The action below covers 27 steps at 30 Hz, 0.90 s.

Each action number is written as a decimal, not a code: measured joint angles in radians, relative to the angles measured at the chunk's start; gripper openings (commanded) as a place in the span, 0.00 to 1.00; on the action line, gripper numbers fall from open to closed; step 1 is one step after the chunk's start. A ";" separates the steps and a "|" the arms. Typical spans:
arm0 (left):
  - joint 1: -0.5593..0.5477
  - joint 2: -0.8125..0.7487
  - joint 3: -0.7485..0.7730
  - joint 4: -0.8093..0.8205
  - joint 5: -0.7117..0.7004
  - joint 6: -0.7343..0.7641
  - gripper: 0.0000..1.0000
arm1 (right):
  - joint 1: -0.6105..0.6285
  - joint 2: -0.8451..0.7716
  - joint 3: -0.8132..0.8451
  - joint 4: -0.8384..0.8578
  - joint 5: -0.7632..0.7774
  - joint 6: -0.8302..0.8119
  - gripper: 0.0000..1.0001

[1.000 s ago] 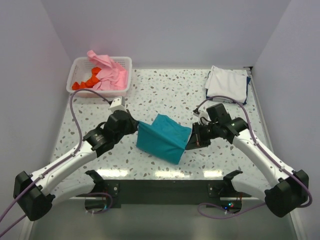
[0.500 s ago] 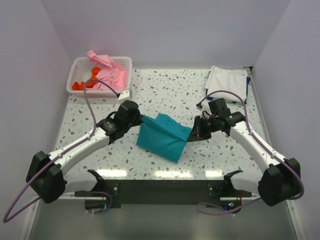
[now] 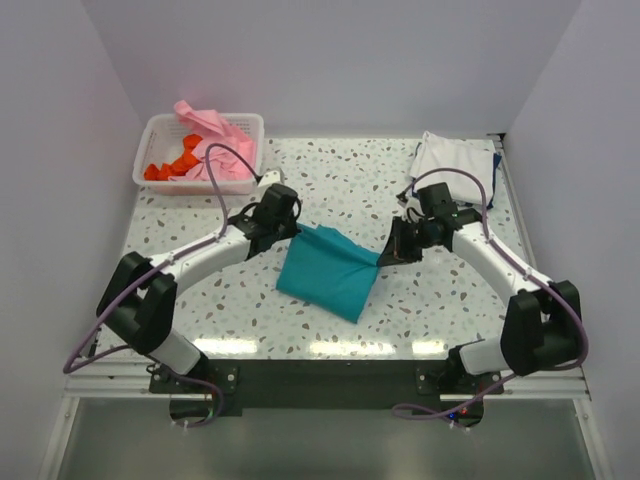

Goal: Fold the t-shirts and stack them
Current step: Fold the tshirt

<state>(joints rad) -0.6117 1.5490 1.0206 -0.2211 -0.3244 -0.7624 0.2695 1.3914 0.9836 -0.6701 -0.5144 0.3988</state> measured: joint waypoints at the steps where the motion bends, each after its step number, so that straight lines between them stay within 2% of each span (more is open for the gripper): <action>1: 0.002 0.019 0.009 0.000 0.002 0.000 0.00 | -0.004 0.016 0.005 0.006 0.000 -0.002 0.00; 14: 0.030 0.203 0.114 0.002 0.025 0.007 0.00 | -0.070 0.232 0.065 0.078 -0.012 -0.016 0.00; 17: 0.035 0.232 0.134 0.000 0.027 0.008 0.08 | -0.085 0.281 0.082 0.091 -0.021 -0.016 0.06; 18: 0.036 0.238 0.139 -0.001 0.029 0.008 0.17 | -0.090 0.295 0.089 0.091 -0.023 -0.016 0.11; 19: 0.037 0.243 0.143 -0.001 0.032 0.014 0.28 | -0.096 0.306 0.095 0.091 -0.023 -0.014 0.37; 20: 0.037 0.246 0.146 -0.003 0.034 0.022 0.35 | -0.101 0.312 0.100 0.092 -0.021 -0.008 0.40; 21: 0.037 0.248 0.150 -0.004 0.037 0.026 0.46 | -0.106 0.315 0.106 0.092 -0.017 -0.013 0.41; 22: 0.037 0.249 0.153 -0.004 0.041 0.031 0.54 | -0.109 0.317 0.116 0.089 -0.011 -0.015 0.54; 23: 0.037 0.249 0.156 -0.004 0.047 0.033 0.61 | -0.112 0.317 0.127 0.088 -0.005 -0.011 0.56; 24: 0.038 0.248 0.159 -0.003 0.052 0.037 0.77 | -0.114 0.317 0.139 0.088 -0.002 -0.014 0.77; 25: 0.039 0.247 0.161 -0.003 0.058 0.047 0.84 | -0.117 0.315 0.152 0.088 0.000 -0.008 0.99; 27: 0.039 0.239 0.161 -0.004 0.067 0.049 1.00 | -0.119 0.306 0.164 0.091 0.001 -0.022 0.99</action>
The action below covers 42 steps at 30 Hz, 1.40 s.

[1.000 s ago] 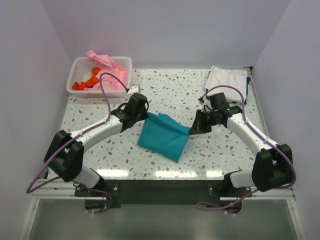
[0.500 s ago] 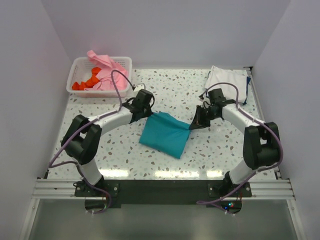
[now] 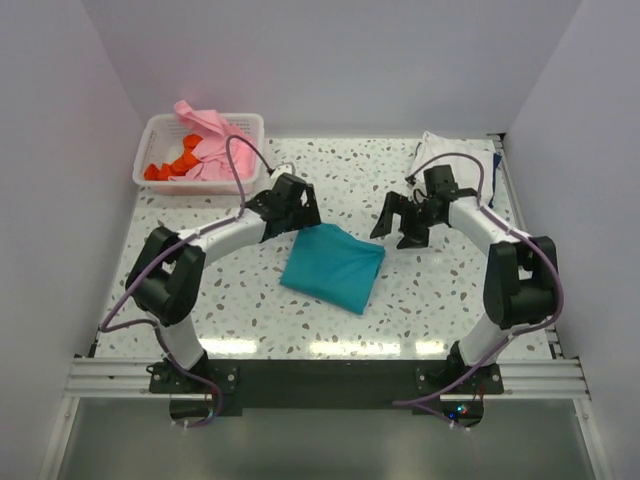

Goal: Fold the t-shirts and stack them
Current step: Fold the tshirt

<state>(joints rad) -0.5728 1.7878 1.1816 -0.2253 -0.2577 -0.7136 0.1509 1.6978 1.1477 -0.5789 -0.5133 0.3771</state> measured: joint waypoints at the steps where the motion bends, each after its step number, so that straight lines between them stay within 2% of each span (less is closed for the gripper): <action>1: 0.000 -0.009 -0.002 -0.001 0.005 0.004 1.00 | 0.000 -0.014 0.000 -0.002 0.000 0.001 0.99; 8: -0.002 -0.209 -0.092 0.026 0.052 0.000 1.00 | 0.022 -0.226 -0.055 0.022 -0.026 0.023 0.99; 13: -0.028 -0.296 -0.187 0.109 0.187 0.001 1.00 | 0.138 -0.317 -0.124 0.098 -0.039 0.077 0.99; 16: -0.052 -0.275 -0.217 0.138 0.244 0.001 1.00 | 0.182 -0.282 -0.139 0.141 -0.047 0.103 0.99; 22: -0.077 -0.225 -0.310 0.217 0.357 0.002 1.00 | 0.187 -0.133 -0.137 0.215 -0.011 0.128 0.99; 29: -0.089 -0.105 -0.304 0.260 0.381 0.031 1.00 | 0.182 0.097 -0.052 0.214 0.111 0.119 0.99; 35: -0.092 -0.097 -0.322 0.295 0.377 0.029 1.00 | 0.178 0.128 -0.015 0.204 0.146 0.103 0.99; 42: -0.151 -0.185 -0.429 0.343 0.346 -0.008 1.00 | 0.180 0.161 0.043 0.177 0.159 0.064 0.99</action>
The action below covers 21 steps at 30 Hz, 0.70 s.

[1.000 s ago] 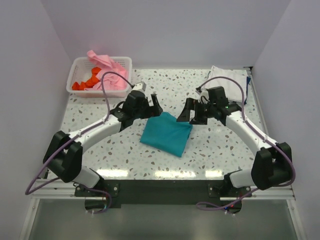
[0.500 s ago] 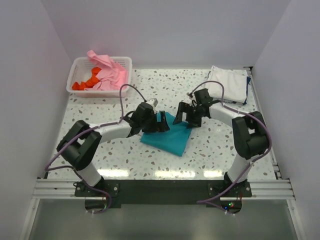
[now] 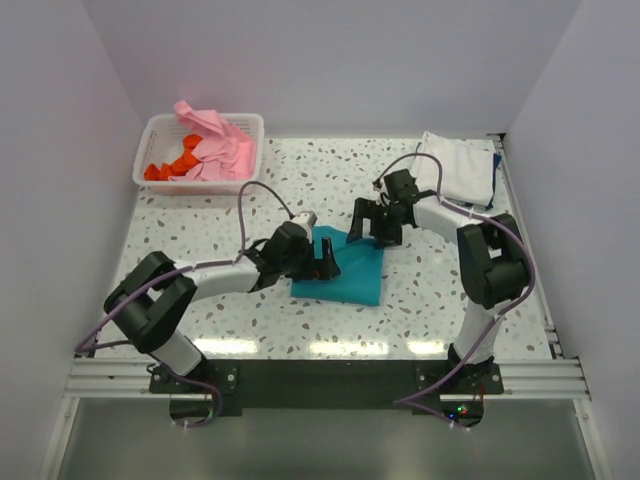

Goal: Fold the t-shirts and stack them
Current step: Fold the tshirt

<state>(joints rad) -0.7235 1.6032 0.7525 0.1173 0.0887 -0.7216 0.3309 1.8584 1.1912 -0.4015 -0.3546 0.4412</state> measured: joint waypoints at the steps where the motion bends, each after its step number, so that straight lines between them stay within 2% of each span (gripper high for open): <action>1: -0.013 -0.013 -0.006 -0.008 -0.011 -0.003 1.00 | 0.000 0.003 0.012 -0.011 0.005 -0.011 0.99; 6: -0.036 -0.100 -0.011 -0.089 -0.086 -0.018 1.00 | -0.002 -0.012 0.073 -0.075 0.019 -0.060 0.99; 11: -0.026 -0.134 0.048 -0.150 -0.169 -0.011 1.00 | -0.004 -0.162 0.025 -0.052 -0.058 -0.052 0.99; 16: 0.035 -0.037 0.121 -0.129 -0.150 0.009 1.00 | -0.003 -0.344 -0.160 0.034 -0.143 0.009 0.99; 21: 0.081 0.108 0.175 -0.123 -0.139 0.019 1.00 | 0.001 -0.324 -0.291 0.076 -0.187 0.049 0.99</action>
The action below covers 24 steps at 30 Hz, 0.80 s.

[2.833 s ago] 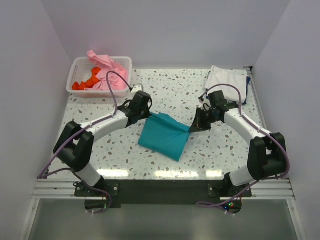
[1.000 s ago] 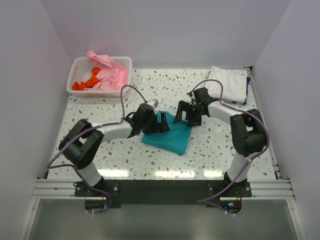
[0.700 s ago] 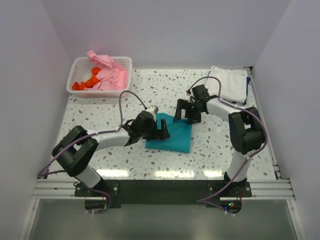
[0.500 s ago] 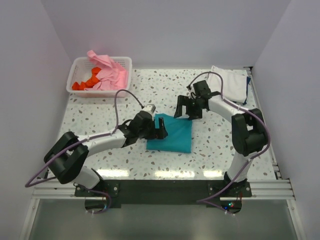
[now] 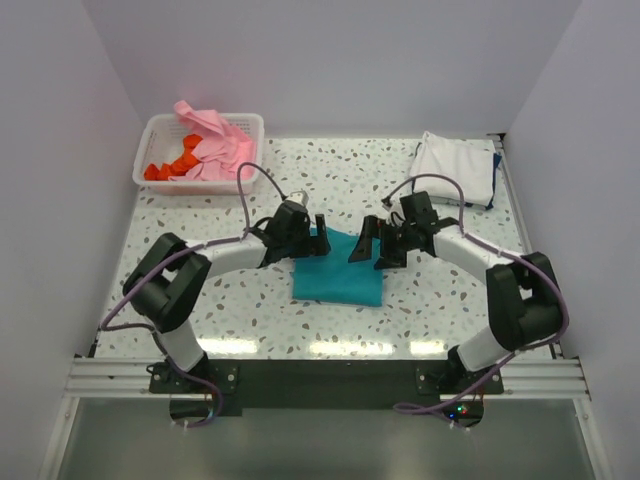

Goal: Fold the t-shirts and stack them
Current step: Fold the tshirt

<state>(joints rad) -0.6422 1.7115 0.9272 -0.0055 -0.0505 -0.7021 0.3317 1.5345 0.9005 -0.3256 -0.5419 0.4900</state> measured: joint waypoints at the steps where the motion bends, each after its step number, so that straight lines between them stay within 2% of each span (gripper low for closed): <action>1: 0.002 0.024 0.008 0.000 0.003 0.006 1.00 | 0.000 0.017 -0.011 0.002 0.001 0.001 0.99; 7: 0.007 0.067 0.051 0.018 0.021 0.015 1.00 | 0.000 0.083 -0.022 -0.005 0.042 -0.007 0.99; 13: 0.007 0.008 0.035 -0.022 0.018 0.016 1.00 | 0.001 0.076 0.040 -0.090 0.111 -0.042 0.99; 18: 0.007 -0.204 0.016 -0.098 -0.019 0.016 1.00 | 0.001 -0.110 0.074 -0.180 0.227 -0.071 0.99; 21: 0.007 -0.393 -0.009 -0.121 -0.072 0.016 1.00 | 0.001 -0.267 0.073 -0.213 0.323 -0.066 0.99; 23: 0.007 -0.533 -0.035 -0.138 -0.124 0.014 1.00 | 0.000 -0.327 0.064 -0.213 0.380 -0.063 0.99; 24: 0.007 -0.594 -0.047 -0.148 -0.154 0.014 1.00 | -0.003 -0.333 0.060 -0.217 0.399 -0.063 0.96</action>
<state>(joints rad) -0.6350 1.1175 0.8803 -0.1535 -0.2050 -0.6880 0.3290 1.2015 0.9607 -0.5423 -0.1425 0.4271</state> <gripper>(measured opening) 0.997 0.987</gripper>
